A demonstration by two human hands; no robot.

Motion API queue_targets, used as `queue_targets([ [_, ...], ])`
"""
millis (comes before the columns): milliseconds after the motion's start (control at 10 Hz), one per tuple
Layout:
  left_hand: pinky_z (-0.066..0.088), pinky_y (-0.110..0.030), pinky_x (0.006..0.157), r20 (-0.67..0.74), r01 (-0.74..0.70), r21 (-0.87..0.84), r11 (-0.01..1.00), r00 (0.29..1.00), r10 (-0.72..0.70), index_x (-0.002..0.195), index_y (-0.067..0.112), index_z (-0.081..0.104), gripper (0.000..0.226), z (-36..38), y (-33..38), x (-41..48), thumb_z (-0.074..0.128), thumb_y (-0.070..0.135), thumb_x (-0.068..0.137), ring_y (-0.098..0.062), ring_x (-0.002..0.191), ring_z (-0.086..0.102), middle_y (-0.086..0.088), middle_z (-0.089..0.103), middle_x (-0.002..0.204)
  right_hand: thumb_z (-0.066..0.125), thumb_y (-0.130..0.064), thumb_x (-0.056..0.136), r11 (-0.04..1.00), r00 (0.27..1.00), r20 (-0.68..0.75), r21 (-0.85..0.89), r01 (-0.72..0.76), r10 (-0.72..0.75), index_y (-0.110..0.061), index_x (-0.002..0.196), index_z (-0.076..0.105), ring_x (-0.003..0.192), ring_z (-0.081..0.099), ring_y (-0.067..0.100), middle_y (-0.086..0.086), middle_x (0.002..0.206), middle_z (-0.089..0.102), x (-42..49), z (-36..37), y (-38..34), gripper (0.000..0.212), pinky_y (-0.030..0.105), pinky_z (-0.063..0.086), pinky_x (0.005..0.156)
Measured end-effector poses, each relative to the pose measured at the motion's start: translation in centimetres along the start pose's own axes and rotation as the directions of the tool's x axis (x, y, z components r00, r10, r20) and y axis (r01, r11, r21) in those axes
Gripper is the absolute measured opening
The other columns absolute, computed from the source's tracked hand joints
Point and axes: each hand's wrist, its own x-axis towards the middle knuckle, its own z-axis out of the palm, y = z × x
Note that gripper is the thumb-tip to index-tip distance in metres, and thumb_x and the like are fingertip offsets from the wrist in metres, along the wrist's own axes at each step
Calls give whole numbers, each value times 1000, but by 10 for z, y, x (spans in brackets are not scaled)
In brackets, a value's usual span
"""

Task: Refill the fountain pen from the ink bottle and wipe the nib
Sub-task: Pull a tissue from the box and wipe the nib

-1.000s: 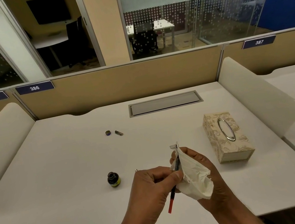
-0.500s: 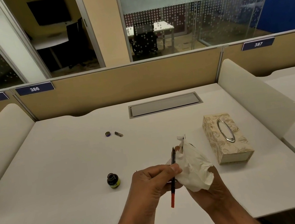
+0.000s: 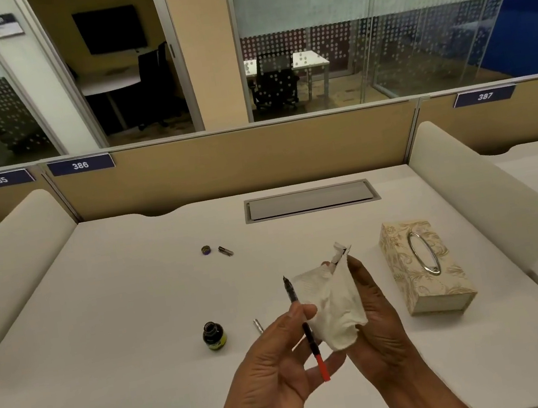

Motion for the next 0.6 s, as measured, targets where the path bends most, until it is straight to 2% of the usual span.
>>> queue_targets([
  [100,63,-39,60,-14,-44,31,999,999,45,78,-1,80,22,1,3,-3,75,18,69,-29,76,78,-19,79,95,58,-13,99,937,939,-340,-311,-156,43,-23,94,81,79,76,15,2,93,79,-3,0,2,25,27,64,66],
  [200,64,-38,61,-46,-126,103,987,990,132,79,-2,81,20,-2,7,-2,74,16,73,-29,85,78,-22,79,103,91,-36,66,907,959,-283,-405,-117,-3,-26,95,83,96,75,15,1,110,78,-2,-10,5,32,29,62,82],
  [300,65,-36,61,-73,-211,172,962,971,226,75,2,82,20,-9,12,0,74,19,69,-26,83,79,-20,80,98,98,-47,45,911,939,-343,-392,-131,-12,-21,115,77,123,64,21,4,133,68,-2,-7,13,78,40,49,105],
  [400,66,-35,64,-95,-246,233,941,957,274,76,4,83,21,-14,16,2,74,21,68,-26,82,79,-16,81,94,79,-39,76,891,940,-339,-417,-181,33,-15,129,67,127,61,29,9,136,65,-6,-3,16,60,49,45,111],
  [500,67,-36,66,-122,-279,280,918,939,323,75,5,84,18,-20,21,4,75,19,68,-27,80,79,-13,82,89,89,-40,63,890,935,-350,-408,-205,55,-12,123,71,118,68,31,14,131,68,-13,-1,17,69,43,59,93],
  [600,66,-33,64,-121,-309,321,895,924,362,74,9,84,15,-25,25,3,75,20,70,-25,78,79,-7,82,83,91,-46,61,856,934,-355,-468,-221,47,-10,127,68,122,64,33,16,131,67,-21,2,24,79,46,57,96],
])
